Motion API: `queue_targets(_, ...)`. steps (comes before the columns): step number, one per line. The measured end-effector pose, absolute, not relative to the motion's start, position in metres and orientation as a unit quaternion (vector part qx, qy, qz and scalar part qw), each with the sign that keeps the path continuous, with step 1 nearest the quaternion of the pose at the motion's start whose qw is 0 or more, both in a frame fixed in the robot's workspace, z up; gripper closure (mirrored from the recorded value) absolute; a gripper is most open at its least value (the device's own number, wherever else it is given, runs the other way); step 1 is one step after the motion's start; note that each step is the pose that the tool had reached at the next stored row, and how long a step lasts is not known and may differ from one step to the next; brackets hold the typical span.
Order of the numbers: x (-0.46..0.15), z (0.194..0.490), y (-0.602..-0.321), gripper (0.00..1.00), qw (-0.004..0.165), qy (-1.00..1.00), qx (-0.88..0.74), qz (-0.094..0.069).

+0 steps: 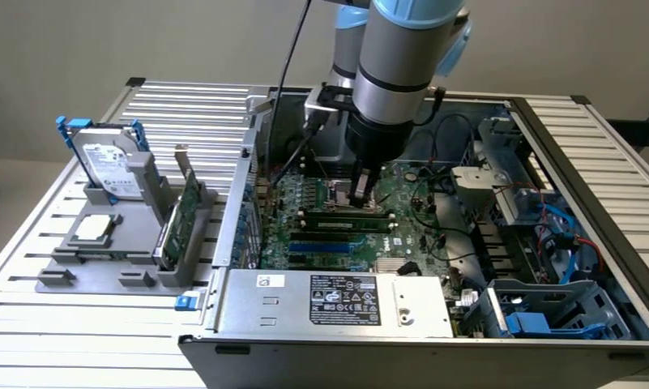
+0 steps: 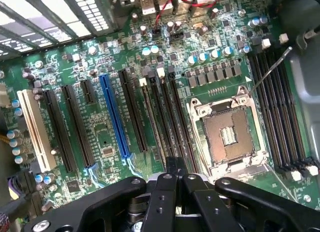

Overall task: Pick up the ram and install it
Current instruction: 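Press down the ram until it locks into place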

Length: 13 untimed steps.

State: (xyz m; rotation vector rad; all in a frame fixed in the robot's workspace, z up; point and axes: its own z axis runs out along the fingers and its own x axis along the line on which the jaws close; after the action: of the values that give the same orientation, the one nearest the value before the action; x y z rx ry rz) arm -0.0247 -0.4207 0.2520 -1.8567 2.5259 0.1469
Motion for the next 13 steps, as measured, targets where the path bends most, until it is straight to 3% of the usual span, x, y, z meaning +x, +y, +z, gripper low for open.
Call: queue_targets(13, -0.0247, 0.252, -0.4207, 0.89, 0.003, 0.852, -0.522, 0.044)
